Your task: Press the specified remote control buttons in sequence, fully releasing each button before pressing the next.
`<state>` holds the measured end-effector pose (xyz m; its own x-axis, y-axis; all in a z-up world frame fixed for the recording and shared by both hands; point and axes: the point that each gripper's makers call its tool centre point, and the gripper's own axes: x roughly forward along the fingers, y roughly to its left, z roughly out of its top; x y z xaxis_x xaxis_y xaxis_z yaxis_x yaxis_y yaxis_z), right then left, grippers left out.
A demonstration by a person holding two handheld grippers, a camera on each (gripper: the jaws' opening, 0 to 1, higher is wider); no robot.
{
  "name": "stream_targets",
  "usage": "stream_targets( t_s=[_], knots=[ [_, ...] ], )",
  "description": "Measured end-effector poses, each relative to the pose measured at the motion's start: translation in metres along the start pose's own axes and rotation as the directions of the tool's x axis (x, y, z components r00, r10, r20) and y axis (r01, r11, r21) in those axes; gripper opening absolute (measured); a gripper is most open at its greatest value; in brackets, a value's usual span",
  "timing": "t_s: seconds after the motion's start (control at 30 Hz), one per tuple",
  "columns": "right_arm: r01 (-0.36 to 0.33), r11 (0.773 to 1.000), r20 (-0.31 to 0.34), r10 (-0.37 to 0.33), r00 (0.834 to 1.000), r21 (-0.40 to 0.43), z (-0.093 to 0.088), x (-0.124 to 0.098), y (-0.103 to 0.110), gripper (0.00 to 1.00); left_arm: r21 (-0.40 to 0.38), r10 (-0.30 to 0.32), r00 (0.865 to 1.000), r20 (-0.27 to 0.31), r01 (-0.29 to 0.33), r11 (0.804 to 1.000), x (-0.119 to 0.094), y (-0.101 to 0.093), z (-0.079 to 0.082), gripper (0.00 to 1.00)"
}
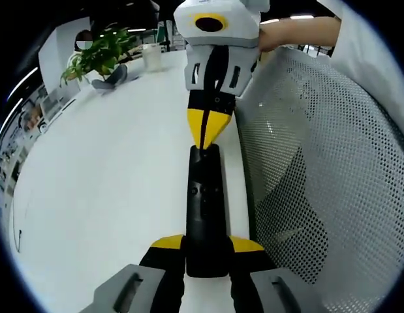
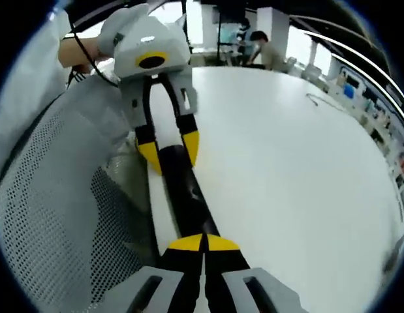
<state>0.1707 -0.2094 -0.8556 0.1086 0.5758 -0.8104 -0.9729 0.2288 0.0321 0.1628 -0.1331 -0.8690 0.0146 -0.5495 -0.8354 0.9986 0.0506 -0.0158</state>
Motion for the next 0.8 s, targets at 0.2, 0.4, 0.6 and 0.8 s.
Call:
stream_targets(
  t_s=[0.2,0.4,0.6,0.8],
  knots=[
    [-0.013,0.997,-0.044,0.010,0.999,-0.070,0.0006,0.0029,0.0027,0.00,-0.002,0.001,1.000,0.001,-0.001,1.000,0.0000,0.0001,0.0001,0.24],
    [-0.018,0.996,-0.100,0.009,0.995,-0.087,0.0009,0.0048,0.0010,0.00,-0.003,0.001,1.000,0.002,-0.001,1.000,0.0000,0.0001,0.0002,0.24],
    [0.007,1.000,-0.041,-0.006,0.999,0.023,0.0012,0.0040,-0.0005,0.00,-0.001,0.000,1.000,0.001,0.000,1.000,-0.0001,-0.0001,0.0001,0.24],
    [0.030,0.998,-0.002,-0.030,1.000,-0.049,0.0089,0.0039,0.0035,0.00,-0.002,0.001,1.000,-0.004,-0.001,1.000,0.0000,-0.0004,0.0000,0.24]
  ],
)
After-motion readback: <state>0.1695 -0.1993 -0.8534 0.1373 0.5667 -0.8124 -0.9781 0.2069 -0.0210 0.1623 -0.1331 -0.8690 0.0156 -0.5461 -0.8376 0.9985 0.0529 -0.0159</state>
